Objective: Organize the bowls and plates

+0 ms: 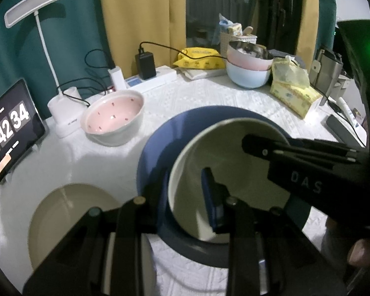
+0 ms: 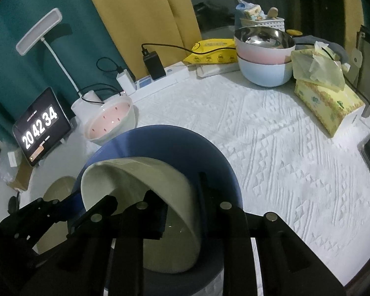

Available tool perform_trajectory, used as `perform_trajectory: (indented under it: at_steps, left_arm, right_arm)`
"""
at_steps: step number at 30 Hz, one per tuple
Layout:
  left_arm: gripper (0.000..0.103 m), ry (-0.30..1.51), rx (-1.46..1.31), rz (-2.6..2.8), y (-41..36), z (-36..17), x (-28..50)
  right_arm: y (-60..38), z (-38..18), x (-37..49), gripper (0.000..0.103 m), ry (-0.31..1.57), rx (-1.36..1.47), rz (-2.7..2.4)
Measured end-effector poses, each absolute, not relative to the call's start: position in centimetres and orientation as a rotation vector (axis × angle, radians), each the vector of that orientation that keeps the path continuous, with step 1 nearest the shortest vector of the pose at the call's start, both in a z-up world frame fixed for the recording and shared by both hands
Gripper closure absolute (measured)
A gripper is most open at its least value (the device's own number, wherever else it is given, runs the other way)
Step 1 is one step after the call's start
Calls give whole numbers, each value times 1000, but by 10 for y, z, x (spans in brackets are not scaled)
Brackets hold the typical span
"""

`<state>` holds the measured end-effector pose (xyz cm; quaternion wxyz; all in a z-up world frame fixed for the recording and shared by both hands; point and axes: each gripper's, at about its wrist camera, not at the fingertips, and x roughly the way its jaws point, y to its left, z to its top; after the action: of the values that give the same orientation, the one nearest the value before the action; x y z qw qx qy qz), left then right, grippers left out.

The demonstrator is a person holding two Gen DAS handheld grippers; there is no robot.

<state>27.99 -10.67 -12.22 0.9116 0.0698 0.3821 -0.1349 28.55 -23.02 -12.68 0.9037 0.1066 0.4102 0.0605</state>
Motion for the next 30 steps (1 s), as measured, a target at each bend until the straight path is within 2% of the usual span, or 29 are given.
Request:
perform_trajectory:
  at_steps: [11,18,30]
  left_arm:
    - [74,770,116,-281,-103,-115,279]
    - [74,754,89,-284,-99,-111,280]
    - [74,759,62,-257,-92,-112,292]
  right_arm:
    - [-248,-99,278,79,714,211,121]
    - [-237,-102,288,84,702,182,153]
    - [-227,-126,304,85,782,168,184]
